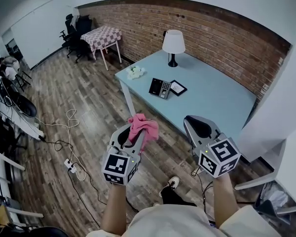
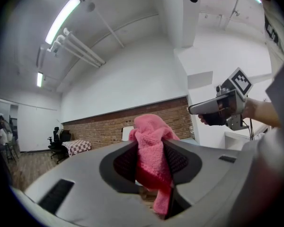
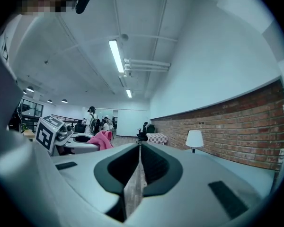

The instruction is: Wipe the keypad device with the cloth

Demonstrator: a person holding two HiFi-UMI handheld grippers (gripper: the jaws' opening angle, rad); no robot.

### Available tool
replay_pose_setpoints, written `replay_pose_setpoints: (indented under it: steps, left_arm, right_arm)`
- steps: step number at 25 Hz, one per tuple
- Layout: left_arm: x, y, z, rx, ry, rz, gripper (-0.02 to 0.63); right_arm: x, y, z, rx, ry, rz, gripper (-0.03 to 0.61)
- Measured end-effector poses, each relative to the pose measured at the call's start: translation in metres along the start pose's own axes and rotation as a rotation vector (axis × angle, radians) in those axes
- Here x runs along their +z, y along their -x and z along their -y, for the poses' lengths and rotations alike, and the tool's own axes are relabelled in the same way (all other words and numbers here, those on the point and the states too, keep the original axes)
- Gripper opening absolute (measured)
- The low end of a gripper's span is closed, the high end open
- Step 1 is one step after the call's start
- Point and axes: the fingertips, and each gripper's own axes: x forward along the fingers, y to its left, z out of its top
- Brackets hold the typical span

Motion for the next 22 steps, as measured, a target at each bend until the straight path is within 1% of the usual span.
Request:
replay_pose_setpoints:
  steps: [8,16,22]
  left_arm:
    - [0.015,0.031,0.024,-0.011,-0.018,0.03,0.163]
    - [0.017,0.052,0.027,-0.005,-0.008,0.038,0.163]
    - [0.015,0.053,0.028,0.001,0.003,0.04,0.163]
  right_arm:
    - [0.004,0.025,-0.019,-0.015,0.023,-0.003,0.029]
    - [0.003,0.037,-0.031,-0.024,0.034,-0.018,0.029]
    - [-0.002,0.038,-0.033,-0.024,0.039,-0.028,0.029]
